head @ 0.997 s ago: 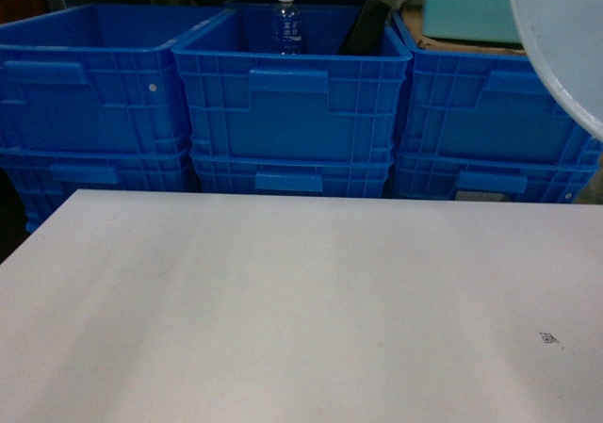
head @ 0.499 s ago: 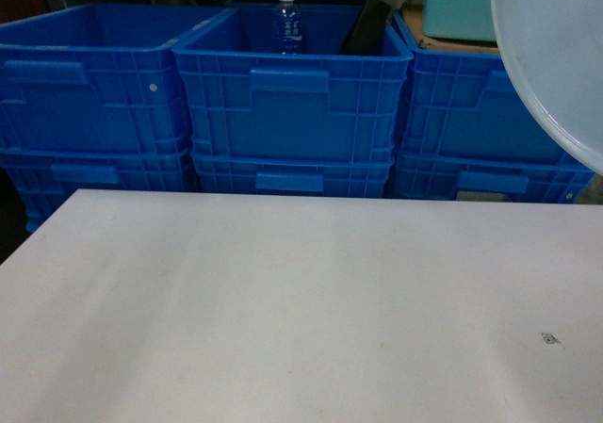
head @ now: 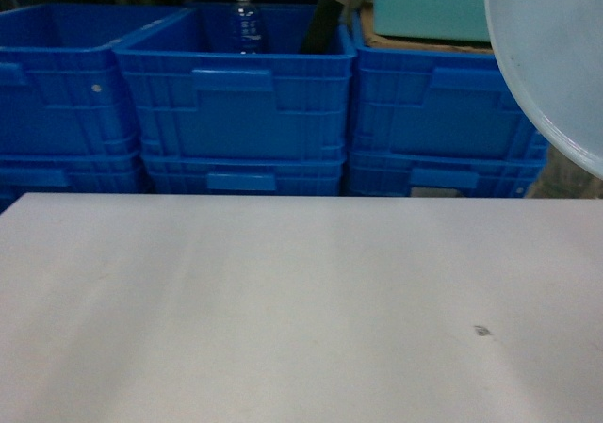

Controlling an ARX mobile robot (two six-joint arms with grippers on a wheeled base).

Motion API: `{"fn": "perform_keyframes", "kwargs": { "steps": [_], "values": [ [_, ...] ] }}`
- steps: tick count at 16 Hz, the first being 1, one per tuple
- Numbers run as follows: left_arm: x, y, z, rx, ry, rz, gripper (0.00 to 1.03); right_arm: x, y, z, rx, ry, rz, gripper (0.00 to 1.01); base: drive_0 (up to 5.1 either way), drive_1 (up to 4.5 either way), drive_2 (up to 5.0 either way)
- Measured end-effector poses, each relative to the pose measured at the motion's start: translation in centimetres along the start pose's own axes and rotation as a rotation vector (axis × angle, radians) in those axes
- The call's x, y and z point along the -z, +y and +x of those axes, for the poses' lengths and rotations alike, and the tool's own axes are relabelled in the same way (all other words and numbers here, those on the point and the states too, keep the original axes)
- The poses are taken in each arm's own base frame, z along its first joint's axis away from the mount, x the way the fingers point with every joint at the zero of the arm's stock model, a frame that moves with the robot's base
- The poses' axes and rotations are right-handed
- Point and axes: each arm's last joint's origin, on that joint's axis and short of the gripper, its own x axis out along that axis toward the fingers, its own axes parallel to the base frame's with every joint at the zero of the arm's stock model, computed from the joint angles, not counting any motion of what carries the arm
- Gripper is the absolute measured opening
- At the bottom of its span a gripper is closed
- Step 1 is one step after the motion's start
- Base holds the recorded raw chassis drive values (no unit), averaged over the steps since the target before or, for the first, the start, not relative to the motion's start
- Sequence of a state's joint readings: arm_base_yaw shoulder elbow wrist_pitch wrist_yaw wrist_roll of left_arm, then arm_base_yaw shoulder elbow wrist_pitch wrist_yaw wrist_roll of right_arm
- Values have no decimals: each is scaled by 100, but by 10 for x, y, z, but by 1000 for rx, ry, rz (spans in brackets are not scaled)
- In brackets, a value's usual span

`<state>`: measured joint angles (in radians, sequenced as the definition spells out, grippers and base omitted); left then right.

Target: Place blue tray on left shelf second layer neatly

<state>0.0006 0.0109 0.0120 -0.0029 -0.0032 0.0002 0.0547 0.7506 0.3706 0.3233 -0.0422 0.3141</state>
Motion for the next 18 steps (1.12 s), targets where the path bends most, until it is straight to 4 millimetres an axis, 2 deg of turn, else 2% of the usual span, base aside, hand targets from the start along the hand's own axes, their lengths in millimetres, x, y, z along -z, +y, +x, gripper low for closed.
{"fn": "perform_keyframes", "kwargs": {
  "steps": [18],
  "values": [
    [0,0,0,3,-1,0,98,0,0,0,3,-1,0,2,333,-406,-406]
  ]
}}
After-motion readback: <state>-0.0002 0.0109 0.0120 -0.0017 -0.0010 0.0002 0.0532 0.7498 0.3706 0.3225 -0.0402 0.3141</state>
